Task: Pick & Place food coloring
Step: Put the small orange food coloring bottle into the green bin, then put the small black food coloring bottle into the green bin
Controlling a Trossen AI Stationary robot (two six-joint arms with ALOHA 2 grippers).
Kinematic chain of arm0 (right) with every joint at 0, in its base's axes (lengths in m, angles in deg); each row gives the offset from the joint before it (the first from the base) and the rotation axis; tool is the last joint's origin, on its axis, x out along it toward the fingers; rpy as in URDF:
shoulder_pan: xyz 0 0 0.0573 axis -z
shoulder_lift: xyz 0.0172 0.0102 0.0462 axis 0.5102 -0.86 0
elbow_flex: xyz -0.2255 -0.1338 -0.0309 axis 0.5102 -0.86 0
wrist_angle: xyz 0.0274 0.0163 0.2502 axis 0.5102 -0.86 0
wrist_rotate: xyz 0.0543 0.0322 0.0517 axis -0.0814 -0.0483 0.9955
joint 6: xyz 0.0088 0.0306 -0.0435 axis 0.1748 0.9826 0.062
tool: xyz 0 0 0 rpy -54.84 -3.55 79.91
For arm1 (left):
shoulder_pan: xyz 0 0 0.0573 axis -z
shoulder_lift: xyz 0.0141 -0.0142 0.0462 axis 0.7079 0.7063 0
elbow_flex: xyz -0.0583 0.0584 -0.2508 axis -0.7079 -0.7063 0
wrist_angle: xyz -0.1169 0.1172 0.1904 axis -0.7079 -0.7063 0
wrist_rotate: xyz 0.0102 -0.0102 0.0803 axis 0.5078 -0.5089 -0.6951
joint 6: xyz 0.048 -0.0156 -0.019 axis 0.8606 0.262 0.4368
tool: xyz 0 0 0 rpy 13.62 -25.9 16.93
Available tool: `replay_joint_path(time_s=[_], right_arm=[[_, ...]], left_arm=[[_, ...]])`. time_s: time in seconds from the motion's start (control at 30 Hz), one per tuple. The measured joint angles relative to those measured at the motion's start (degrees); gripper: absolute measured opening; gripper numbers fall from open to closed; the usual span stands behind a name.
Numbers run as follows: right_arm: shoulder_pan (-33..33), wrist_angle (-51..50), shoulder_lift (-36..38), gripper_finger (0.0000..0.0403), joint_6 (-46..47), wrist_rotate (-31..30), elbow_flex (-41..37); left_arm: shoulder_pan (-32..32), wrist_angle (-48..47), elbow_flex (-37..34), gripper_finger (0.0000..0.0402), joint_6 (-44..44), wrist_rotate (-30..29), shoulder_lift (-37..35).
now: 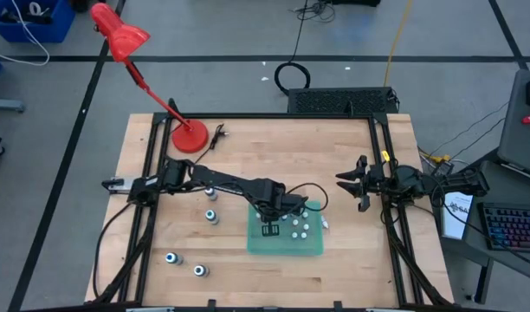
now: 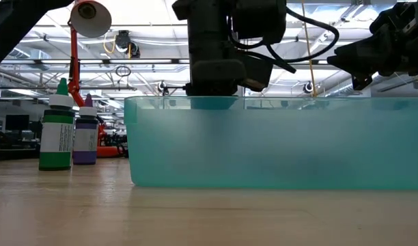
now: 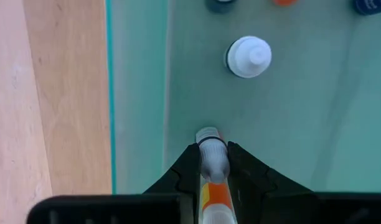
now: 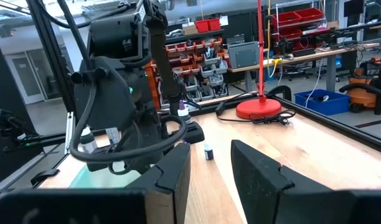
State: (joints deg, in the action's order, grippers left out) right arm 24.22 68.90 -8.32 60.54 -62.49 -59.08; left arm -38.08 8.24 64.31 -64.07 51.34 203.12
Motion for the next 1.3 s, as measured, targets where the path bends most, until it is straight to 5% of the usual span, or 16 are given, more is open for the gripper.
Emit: replay_joint_path(time_s=[0.1, 0.33, 0.5, 0.6, 0.87, 1.03, 1.3], right_arm=[[0.0, 0.0, 0.0, 0.0105, 0.0, 0.0, 0.0], [0.0, 0.0, 0.0, 0.0105, 0.0, 0.0, 0.0], [0.0, 0.0, 0.0, 0.0105, 0.0, 0.0, 0.0], [0.0, 0.0, 0.0, 0.0105, 0.0, 0.0, 0.0], [0.0, 0.0, 0.0, 0.0105, 0.0, 0.0, 0.0], [0.0, 0.0, 0.0, 0.0105, 0.0, 0.0, 0.0], [0.0, 0.0, 0.0, 0.0105, 0.0, 0.0, 0.0]], left_arm=[[0.0, 0.2, 0.0, 0.0076, 0.0, 0.9, 0.0], [0.0, -0.2, 0.3, 0.0201, 0.3, 1.5, -0.1], [-0.3, -1.1, 0.3, 0.0242, -0.1, 1.3, -3.1], [-0.6, -4.2, 0.3, 0.0250, -2.3, 0.1, -6.5], [-2.1, -18.2, 0.3, 0.0237, -11.4, -14.9, -13.7], [-6.7, -15.6, -5.4, 0.0224, -13.1, -15.3, -15.4], [-12.9, -3.2, -22.5, 0.0220, -10.7, -8.1, -18.7]])
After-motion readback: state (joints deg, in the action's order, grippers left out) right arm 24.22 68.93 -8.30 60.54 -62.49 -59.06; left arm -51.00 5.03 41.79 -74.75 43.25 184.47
